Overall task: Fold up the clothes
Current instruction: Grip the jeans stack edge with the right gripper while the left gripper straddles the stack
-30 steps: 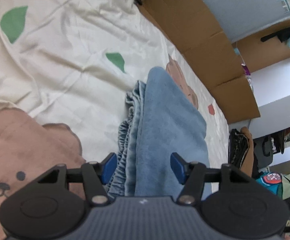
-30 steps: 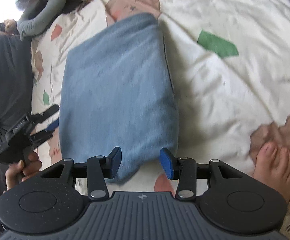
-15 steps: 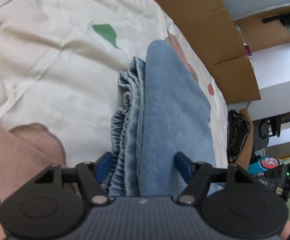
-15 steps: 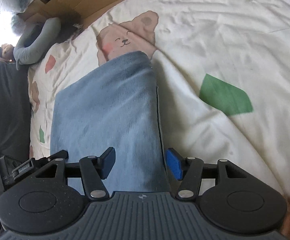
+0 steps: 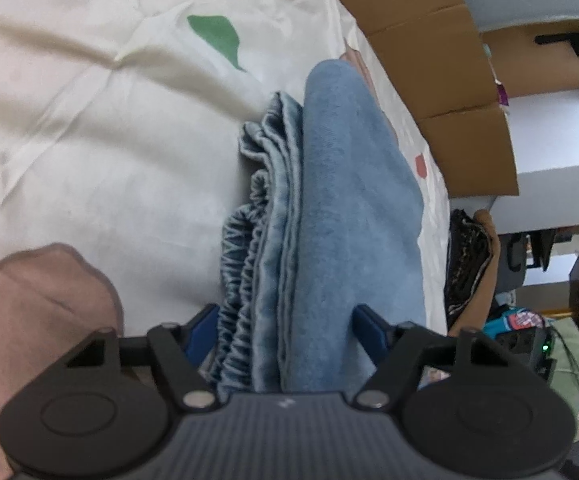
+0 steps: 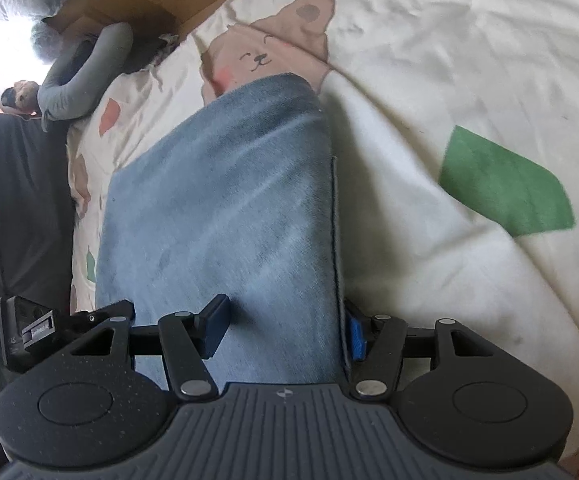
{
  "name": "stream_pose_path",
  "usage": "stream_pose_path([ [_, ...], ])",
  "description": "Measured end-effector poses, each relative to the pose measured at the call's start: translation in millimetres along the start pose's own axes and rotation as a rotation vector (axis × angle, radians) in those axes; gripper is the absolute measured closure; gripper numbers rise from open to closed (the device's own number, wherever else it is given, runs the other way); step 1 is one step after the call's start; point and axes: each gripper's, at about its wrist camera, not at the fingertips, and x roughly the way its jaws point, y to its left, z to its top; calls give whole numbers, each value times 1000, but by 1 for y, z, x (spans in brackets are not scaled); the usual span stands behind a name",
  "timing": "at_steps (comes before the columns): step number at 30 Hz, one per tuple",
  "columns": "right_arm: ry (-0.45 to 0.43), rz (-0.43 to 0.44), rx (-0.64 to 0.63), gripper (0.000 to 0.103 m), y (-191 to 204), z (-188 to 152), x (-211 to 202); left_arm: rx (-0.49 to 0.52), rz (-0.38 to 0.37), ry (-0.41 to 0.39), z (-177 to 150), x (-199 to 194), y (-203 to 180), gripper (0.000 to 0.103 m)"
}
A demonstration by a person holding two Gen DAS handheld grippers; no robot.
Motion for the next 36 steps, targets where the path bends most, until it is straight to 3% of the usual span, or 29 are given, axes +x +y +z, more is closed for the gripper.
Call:
stream_pose_path([
  [4, -30, -10, -48, 61, 8, -2, -3, 17, 2, 0, 0, -3, -5, 47],
  [6, -51, -8, -56, 72, 11, -2, -9, 15, 1, 2, -1, -4, -6, 49],
  [11, -63, -19, -105, 78, 21, -1, -22, 29, 11, 11, -3, -3, -13, 53],
  [19, -69, -42, -69, 79, 1, -3, -41, 82, 2, 31, -19, 20, -18, 53],
  [23, -72, -27, -41, 78, -9, -7, -43, 86, 19, 51, -18, 25, -11, 48],
  [27, -48, -31, -33, 63, -12, -7, -35, 50, 10, 85, -17, 34, 1, 42],
  [30, -33, -28, -41, 59, -12, -7, -28, 20, 0, 116, -16, 43, 10, 34],
  [36, -24, 6, -1, 55, -18, -2, -17, 42, -40, 158, -16, 57, 14, 33],
])
